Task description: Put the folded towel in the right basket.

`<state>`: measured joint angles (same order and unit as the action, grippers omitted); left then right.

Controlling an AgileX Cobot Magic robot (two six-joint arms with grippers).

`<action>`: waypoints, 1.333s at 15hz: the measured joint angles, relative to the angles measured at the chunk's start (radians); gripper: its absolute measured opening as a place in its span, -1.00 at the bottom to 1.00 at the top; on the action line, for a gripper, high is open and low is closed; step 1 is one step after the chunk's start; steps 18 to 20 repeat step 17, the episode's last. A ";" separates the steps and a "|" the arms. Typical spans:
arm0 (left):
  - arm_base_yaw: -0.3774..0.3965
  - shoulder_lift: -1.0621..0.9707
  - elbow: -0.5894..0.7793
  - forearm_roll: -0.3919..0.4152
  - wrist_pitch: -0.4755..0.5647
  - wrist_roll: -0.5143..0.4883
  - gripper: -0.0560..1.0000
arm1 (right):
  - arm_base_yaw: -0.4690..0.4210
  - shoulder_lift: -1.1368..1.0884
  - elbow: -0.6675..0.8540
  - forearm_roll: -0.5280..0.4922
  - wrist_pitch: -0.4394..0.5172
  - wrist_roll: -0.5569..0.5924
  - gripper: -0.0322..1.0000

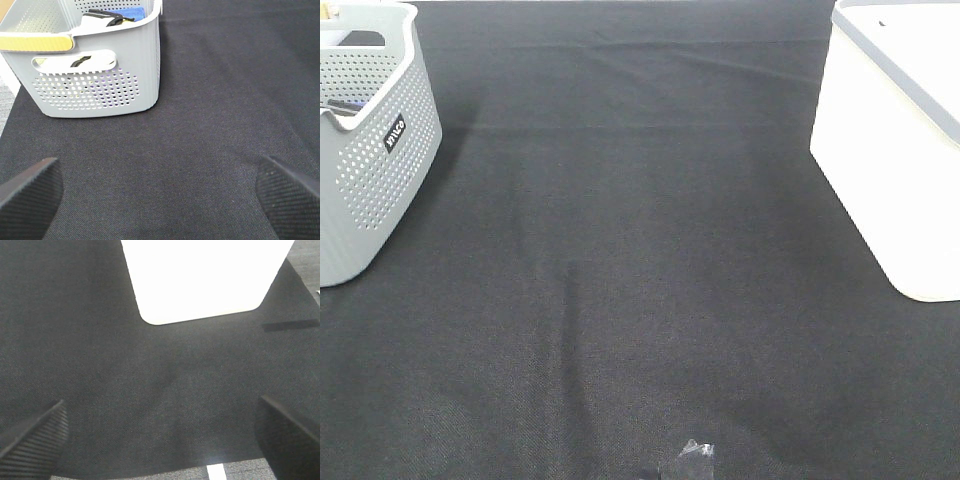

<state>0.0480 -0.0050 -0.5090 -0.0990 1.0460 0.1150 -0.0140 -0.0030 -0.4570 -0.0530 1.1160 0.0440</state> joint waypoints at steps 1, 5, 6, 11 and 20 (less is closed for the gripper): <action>0.000 0.000 0.000 0.000 0.000 0.000 0.95 | 0.000 0.000 0.000 0.000 0.000 0.001 0.95; 0.000 0.000 0.000 0.000 0.000 0.000 0.95 | 0.000 0.000 0.002 0.001 0.000 0.001 0.95; 0.000 0.000 0.000 0.000 0.000 0.000 0.95 | 0.000 0.000 0.002 0.001 0.000 0.001 0.95; 0.000 0.000 0.000 0.000 0.000 0.000 0.95 | 0.000 0.000 0.002 0.001 0.000 0.001 0.95; 0.000 0.000 0.000 0.000 0.000 0.000 0.95 | 0.000 0.000 0.002 0.001 0.000 0.001 0.95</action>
